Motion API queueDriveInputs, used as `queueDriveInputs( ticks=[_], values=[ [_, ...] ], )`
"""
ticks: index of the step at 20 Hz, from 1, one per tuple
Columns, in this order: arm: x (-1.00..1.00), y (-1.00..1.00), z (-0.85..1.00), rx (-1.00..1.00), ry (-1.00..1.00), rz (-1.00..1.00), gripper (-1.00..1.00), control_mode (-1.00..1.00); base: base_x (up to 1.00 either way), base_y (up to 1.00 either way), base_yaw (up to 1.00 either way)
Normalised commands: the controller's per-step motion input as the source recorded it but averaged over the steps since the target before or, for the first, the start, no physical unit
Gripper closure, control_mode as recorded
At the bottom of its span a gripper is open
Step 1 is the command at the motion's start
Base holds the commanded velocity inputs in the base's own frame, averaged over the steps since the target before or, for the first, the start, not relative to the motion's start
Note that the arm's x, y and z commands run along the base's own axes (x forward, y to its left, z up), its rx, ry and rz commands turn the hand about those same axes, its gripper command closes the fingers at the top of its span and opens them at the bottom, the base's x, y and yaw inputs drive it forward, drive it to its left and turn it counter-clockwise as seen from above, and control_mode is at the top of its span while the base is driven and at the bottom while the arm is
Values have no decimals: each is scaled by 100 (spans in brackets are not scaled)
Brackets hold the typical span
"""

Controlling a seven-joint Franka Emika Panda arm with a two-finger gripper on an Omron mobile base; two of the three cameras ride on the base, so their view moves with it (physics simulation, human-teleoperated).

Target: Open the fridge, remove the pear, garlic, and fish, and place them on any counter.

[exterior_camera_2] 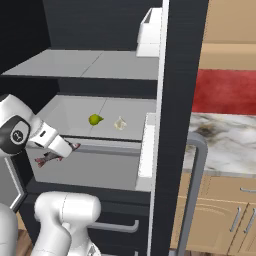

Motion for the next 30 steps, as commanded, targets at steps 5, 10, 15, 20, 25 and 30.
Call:
queueDriveInputs(
  ticks=[5,10,15,20,25,30],
  values=[
    [-7,4,0,0,0,1,100,-100,0,0,0],
    [-4,0,0,0,0,0,100,100,-50,0,0],
    [0,0,0,0,0,0,100,100,-100,0,0],
    [0,0,0,0,0,0,100,100,-87,4,-19],
    [0,0,0,0,0,0,100,100,-39,-5,-62],
    [0,0,0,0,0,0,100,100,-13,-40,-74]
  ],
)
